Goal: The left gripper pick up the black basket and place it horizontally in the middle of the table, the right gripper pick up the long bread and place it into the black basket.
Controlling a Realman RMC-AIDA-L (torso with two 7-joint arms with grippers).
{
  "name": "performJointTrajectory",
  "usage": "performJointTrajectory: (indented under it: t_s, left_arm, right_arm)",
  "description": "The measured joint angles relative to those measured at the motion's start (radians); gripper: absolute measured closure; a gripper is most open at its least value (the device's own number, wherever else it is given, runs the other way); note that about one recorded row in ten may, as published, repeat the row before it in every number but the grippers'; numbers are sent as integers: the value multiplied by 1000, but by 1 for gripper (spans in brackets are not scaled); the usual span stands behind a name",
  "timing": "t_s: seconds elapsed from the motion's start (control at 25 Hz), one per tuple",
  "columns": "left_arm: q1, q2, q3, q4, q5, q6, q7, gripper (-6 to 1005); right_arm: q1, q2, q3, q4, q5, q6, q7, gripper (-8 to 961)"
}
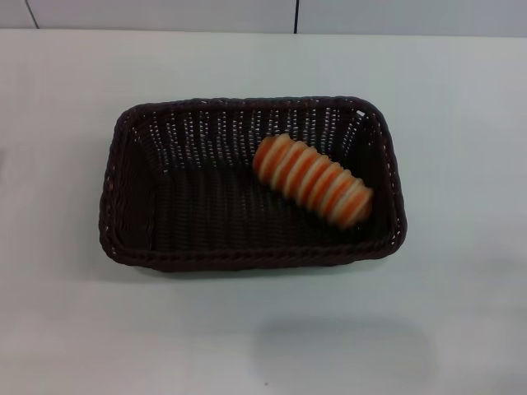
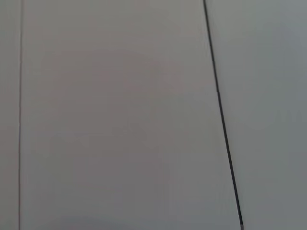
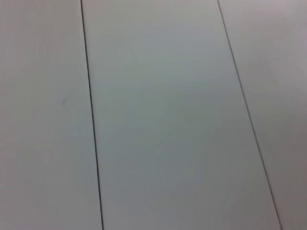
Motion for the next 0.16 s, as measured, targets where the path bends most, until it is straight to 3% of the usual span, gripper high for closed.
performJointTrajectory:
  t_s: [0.16]
  left_arm:
    - [0,-1,2,0,5,0,9,206]
  right_arm:
    - [0,0,-2,-2,1,-7,-1,106]
